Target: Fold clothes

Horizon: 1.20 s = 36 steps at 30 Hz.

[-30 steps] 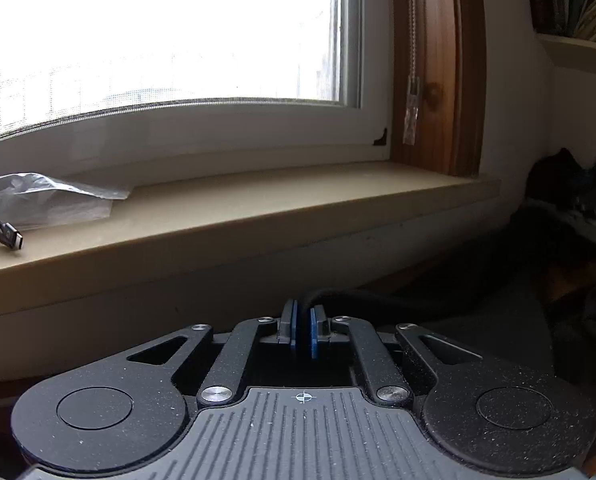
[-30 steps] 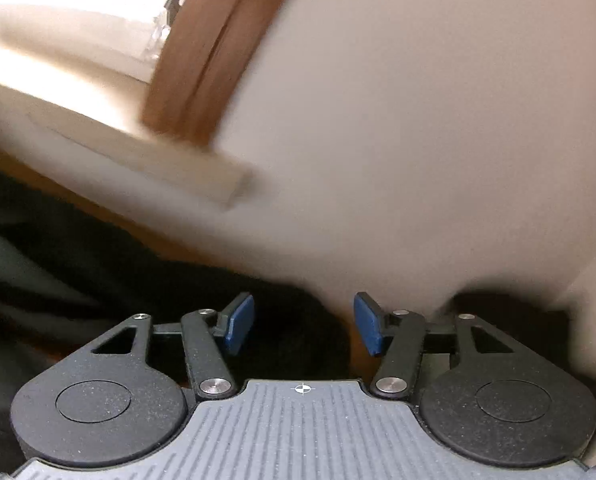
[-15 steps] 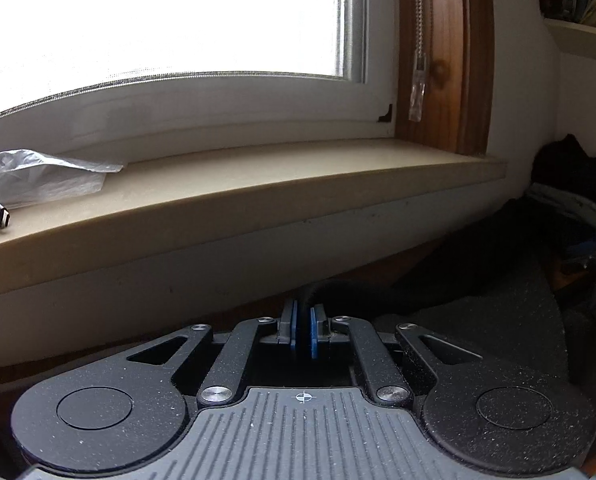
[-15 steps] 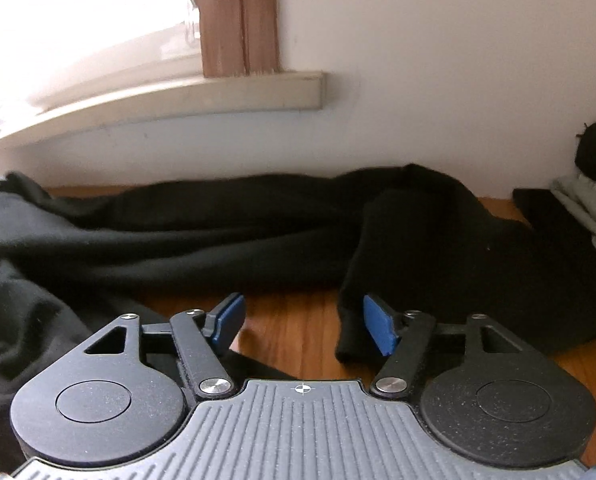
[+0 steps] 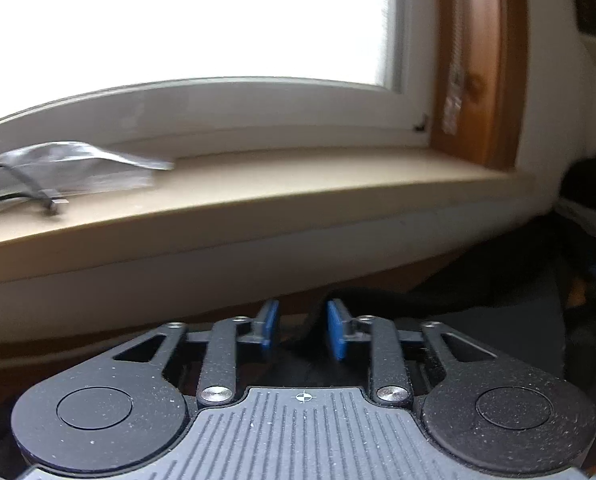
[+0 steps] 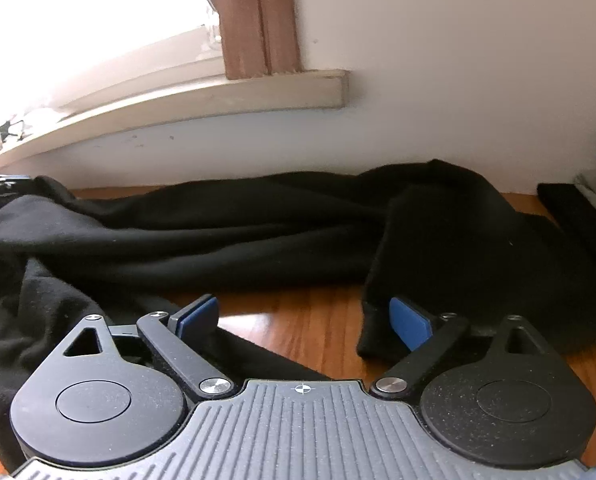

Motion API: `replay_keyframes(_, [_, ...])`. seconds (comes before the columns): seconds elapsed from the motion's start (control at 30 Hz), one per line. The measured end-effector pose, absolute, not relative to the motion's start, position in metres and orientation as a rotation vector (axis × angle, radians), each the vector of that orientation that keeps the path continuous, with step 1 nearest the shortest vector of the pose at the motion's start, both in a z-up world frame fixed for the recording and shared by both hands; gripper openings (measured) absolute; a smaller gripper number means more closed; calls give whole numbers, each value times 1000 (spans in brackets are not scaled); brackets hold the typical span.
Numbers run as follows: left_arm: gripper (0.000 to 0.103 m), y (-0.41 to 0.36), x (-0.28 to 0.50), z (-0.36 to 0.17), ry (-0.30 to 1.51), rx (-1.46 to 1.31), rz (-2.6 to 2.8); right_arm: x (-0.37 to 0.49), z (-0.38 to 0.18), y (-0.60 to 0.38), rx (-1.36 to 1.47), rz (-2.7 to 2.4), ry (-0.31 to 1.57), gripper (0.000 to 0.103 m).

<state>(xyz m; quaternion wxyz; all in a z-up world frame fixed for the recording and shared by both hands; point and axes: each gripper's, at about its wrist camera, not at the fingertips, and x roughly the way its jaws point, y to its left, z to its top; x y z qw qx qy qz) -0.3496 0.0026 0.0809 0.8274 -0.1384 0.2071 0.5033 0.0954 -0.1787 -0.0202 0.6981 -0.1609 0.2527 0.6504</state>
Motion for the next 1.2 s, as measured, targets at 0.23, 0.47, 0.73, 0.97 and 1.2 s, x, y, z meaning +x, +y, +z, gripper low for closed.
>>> replay_keyframes(0.23, [57,-44,-408,112,519,-276,1279,95,-18,-181,-340,1474,563,94])
replay_keyframes(0.47, [66,-29,-486,91,631,-424,1361,99,-14,-187,-296,1484,553,102])
replay_keyframes(0.73, [40,-6,-510,54,666,-580,1251,103,-11,-187,-280,1450,561,103])
replay_keyframes(0.97, [6,-42,-509,94,515,-394,1383,107,-10,-184,-283,1447,581,103])
replay_keyframes(1.2, [9,-39,-554,143,507,-350,1542,108,-9,-183,-276,1433,593,103])
